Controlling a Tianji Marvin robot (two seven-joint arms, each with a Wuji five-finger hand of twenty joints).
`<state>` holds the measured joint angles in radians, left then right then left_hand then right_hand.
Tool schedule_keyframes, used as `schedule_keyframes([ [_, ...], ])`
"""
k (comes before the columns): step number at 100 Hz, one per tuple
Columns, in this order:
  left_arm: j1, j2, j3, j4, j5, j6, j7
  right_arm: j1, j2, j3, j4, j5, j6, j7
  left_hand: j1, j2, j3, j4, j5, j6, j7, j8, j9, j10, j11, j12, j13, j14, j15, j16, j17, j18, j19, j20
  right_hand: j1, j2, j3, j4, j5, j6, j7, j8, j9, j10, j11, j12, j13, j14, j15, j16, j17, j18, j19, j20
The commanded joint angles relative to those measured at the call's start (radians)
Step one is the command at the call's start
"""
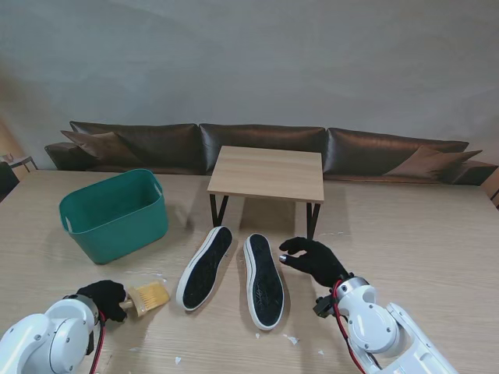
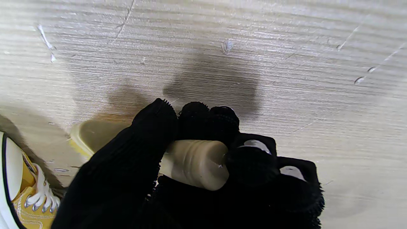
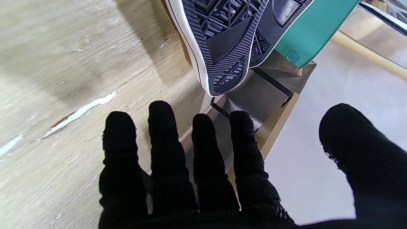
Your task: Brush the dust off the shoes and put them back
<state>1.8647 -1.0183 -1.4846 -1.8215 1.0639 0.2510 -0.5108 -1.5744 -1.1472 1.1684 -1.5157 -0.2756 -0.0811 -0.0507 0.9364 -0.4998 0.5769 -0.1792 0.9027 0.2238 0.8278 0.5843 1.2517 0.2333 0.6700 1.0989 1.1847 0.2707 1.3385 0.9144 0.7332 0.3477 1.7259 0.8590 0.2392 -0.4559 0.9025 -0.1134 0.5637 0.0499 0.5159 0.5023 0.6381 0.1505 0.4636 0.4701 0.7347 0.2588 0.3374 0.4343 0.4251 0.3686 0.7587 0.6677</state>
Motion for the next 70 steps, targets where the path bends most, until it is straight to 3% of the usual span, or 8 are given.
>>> schedule_keyframes([
  [1,0.001,0.000,0.004,0.006,-0.003,0.007,-0.018,-0.004,-0.001,-0.004,0.000,0.001,-0.001,0.018,0.011,0.064,0.064,0.008,0.049,0.018,-0.017,0.003,0.098,0.015,0.017,-0.014,0.076,0.053,0.027,-0.014,0.038,-0.003,0.048,-0.007,0.005,0.028,0.016,0.027,-0.022,0.002,0.017,-0.010,0.009,0.009,0.008,-0.008,0.025,0.002,0.011,0.011,-0.124,-0.003,0.033,0.002],
  [15,0.005,-0.002,0.002,0.009,0.009,-0.002,-0.007,-0.004,-0.001,-0.005,0.001,0.002,-0.003,0.020,0.029,0.075,0.116,-0.034,0.035,0.016,-0.023,0.045,0.113,-0.017,0.079,-0.036,0.081,0.033,0.072,-0.034,0.082,-0.009,0.089,-0.068,0.005,0.029,0.015,0.027,-0.023,0.001,0.018,-0.010,0.009,0.009,0.008,-0.008,0.026,0.001,0.012,0.012,-0.123,-0.003,0.033,0.002],
  [26,0.010,-0.003,-0.002,0.015,0.011,-0.021,0.017,-0.003,-0.001,-0.007,0.003,0.000,-0.004,0.021,0.058,0.092,0.114,-0.057,0.002,0.021,0.011,0.089,0.113,-0.037,0.149,-0.034,0.083,0.012,0.130,-0.041,0.102,-0.009,0.111,-0.090,0.003,0.032,0.015,0.027,-0.024,0.002,0.018,-0.010,0.009,0.009,0.009,-0.008,0.026,0.002,0.012,0.011,-0.123,-0.004,0.033,0.002],
  [41,0.027,-0.007,-0.017,0.018,0.000,-0.053,0.058,-0.003,0.000,-0.008,0.004,0.001,-0.003,0.025,0.030,0.098,0.145,-0.097,-0.031,-0.014,0.110,0.145,0.107,-0.060,0.268,0.014,0.084,-0.024,0.235,-0.037,0.115,-0.029,0.136,-0.105,0.004,0.036,0.015,0.027,-0.025,0.004,0.019,-0.011,0.009,0.010,0.009,-0.009,0.025,0.005,0.012,0.011,-0.123,-0.003,0.034,0.002],
  [70,0.091,-0.019,-0.076,-0.038,-0.102,-0.021,0.109,-0.003,0.001,-0.010,0.005,0.002,-0.004,0.029,0.026,0.095,0.161,-0.101,-0.031,-0.012,0.121,0.133,0.106,-0.041,0.272,0.017,0.082,0.000,0.241,-0.039,0.103,-0.028,0.133,-0.106,0.004,0.041,0.012,0.027,-0.028,0.005,0.020,-0.011,0.008,0.011,0.010,-0.009,0.026,0.004,0.013,0.011,-0.121,-0.005,0.037,0.003],
])
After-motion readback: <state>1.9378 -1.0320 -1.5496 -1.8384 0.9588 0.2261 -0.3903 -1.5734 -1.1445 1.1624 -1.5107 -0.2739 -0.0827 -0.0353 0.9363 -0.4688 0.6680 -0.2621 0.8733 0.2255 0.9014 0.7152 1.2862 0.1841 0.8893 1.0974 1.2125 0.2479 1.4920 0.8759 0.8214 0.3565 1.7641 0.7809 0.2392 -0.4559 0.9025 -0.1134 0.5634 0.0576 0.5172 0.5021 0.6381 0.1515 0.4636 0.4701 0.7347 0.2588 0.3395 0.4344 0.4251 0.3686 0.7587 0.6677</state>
